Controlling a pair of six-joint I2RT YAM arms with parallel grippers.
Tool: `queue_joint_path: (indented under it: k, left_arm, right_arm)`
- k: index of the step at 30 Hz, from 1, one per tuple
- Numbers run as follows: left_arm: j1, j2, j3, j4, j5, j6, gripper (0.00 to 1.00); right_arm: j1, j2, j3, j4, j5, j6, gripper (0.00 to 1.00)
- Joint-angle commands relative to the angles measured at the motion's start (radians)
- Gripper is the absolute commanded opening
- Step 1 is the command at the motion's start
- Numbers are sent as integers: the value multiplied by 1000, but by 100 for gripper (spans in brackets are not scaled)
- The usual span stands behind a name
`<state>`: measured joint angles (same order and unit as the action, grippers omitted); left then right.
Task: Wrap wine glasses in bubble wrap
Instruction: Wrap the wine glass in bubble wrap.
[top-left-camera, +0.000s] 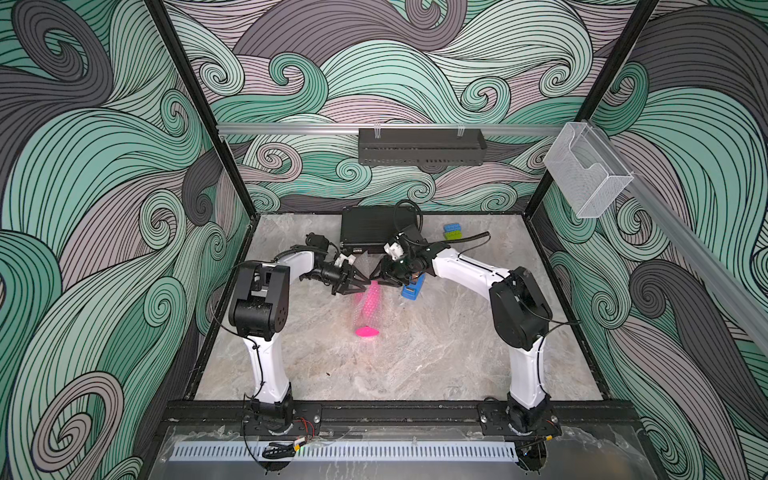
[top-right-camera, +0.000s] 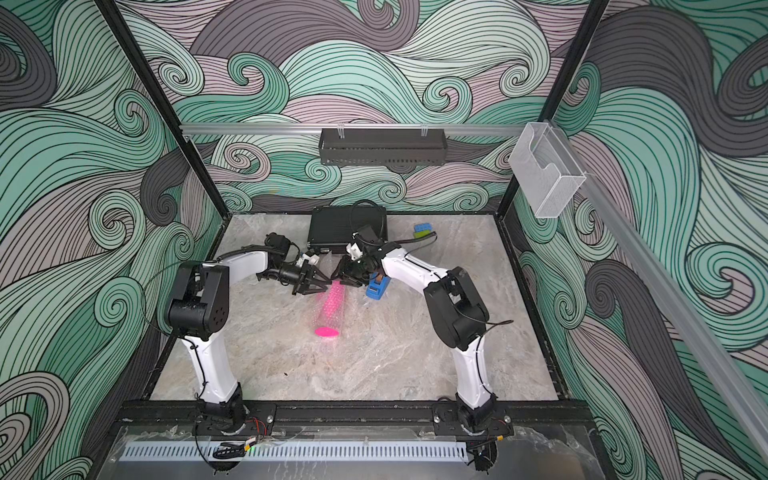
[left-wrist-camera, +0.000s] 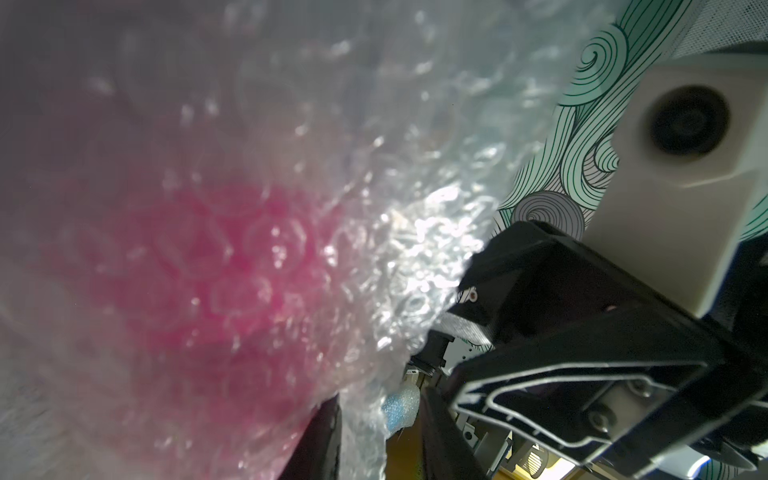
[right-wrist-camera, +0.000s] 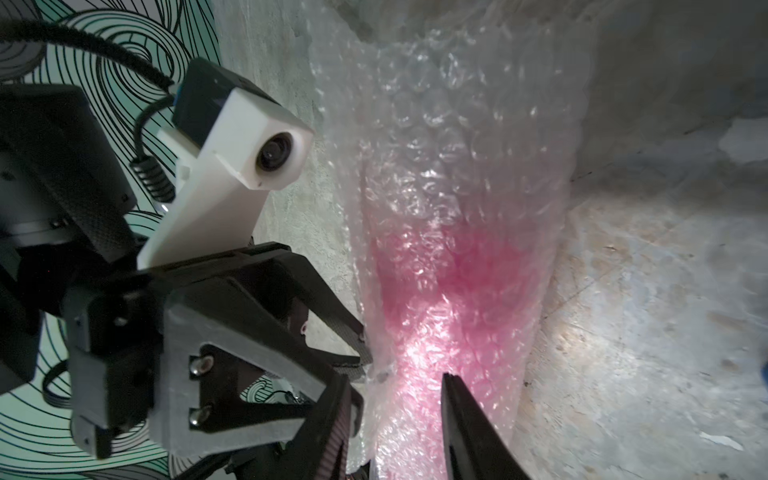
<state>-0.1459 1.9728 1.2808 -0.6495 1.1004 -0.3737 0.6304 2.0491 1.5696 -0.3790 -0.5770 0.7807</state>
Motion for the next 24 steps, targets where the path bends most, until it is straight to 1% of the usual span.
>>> queue_joint_path:
  k: [1,7,13,24]
  left_arm:
    - [-9,52,-23,-15,-174,16,33]
    - [-9,52,-8,-35,-178,33,33]
    - [-10,47,-17,-27,-179,34,33]
    - [-12,70,-7,-26,-156,25,33]
  right_arm:
    - [9,23,27,-11,-26,-1,39]
    - [13,46,66,-62,-12,-24,38]
    - [23,77,87,-80,-26,-31,35]
    - [28,103,79,-78,-33,-32,25]
